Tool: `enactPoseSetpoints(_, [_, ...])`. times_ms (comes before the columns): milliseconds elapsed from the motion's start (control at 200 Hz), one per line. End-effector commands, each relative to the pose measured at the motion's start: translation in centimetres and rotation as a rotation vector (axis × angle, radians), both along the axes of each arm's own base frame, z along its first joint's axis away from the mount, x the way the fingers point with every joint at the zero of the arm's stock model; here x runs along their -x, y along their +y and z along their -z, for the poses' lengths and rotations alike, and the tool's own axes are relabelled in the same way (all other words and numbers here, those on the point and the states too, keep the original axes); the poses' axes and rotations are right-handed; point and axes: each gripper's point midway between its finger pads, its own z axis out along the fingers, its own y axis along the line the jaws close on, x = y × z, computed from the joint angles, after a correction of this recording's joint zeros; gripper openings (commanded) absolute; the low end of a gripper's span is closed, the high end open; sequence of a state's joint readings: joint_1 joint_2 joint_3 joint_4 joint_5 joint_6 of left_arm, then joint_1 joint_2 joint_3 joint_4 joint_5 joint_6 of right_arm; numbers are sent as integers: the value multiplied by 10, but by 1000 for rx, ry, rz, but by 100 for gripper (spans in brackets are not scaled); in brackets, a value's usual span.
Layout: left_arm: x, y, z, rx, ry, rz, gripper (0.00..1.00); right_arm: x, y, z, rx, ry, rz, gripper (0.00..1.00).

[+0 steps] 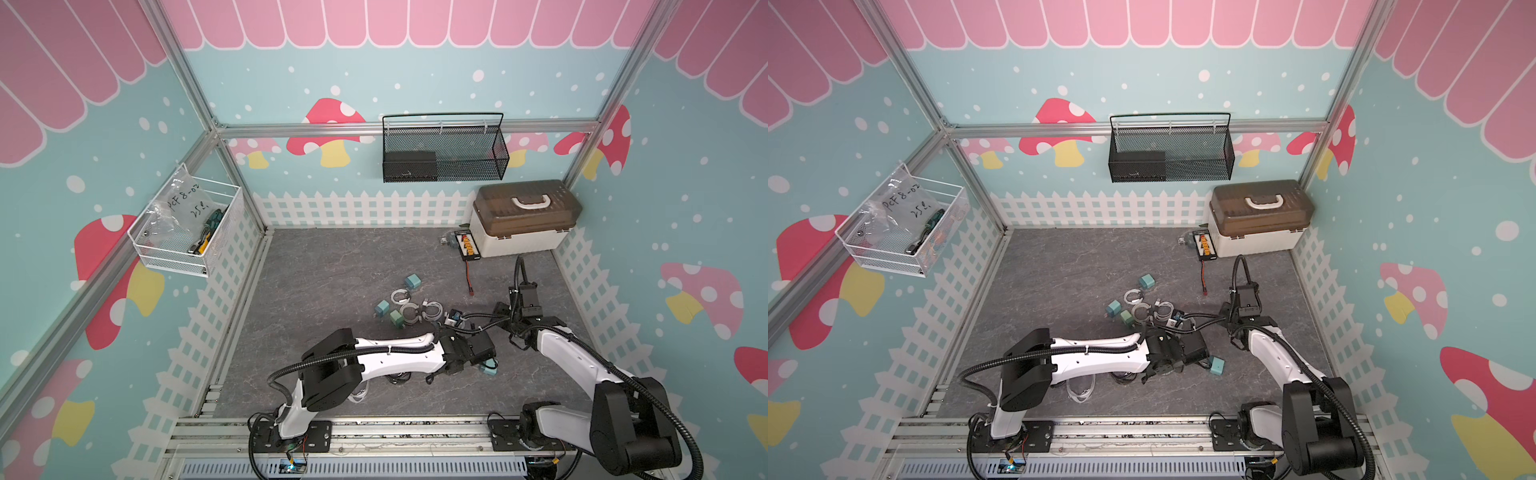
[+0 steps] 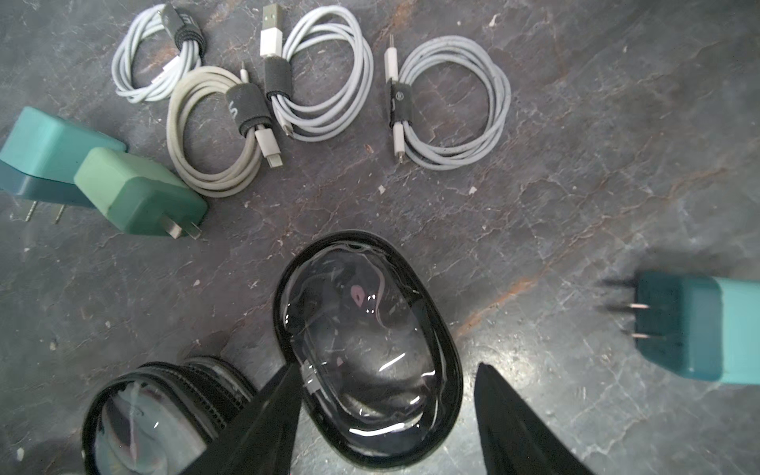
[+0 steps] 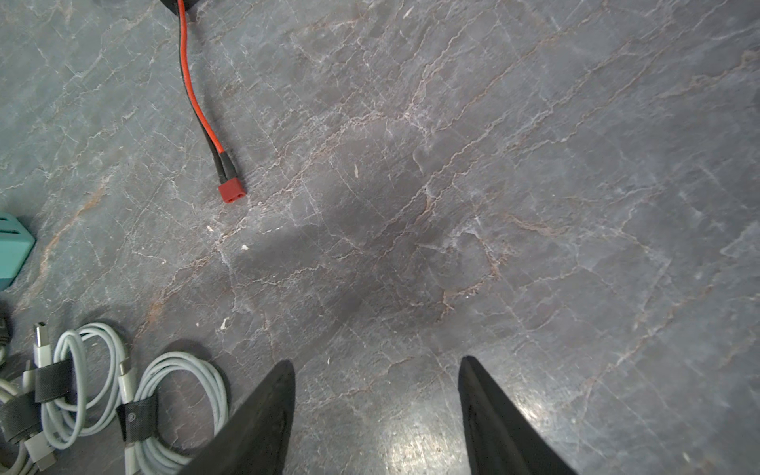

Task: Pack away charging kits
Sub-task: Pick up the storage bag at the center of the board.

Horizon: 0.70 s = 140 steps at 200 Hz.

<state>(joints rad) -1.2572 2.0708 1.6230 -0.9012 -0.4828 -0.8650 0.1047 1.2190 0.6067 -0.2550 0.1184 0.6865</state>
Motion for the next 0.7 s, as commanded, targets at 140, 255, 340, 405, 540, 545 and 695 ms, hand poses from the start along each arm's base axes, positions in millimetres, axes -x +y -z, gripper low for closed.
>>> enactPoseSetpoints(140, [-15,0,11,-69,-19,-56,70,4,-5,1,6,-5,26,63])
enactPoseSetpoints(255, [-18,-3,17,-93,-17,-59,70,4,-4,1,5,-6,24,63])
enactPoseSetpoints(340, [-20,-2,22,-114,-17,-65,69,5,-4,2,2,-4,22,62])
enactPoseSetpoints(405, [-22,0,25,-128,-13,-71,68,4,-3,2,-1,-8,20,63])
enactPoseSetpoints(540, [-23,0,30,-129,-3,-79,62,3,0,4,-15,-7,10,63])
enactPoseSetpoints(545, [-23,1,30,-130,-3,-80,61,3,0,4,-16,-8,9,63])
enactPoseSetpoints(695, [-23,-1,29,-124,-1,-79,48,1,4,8,-31,1,-3,62])
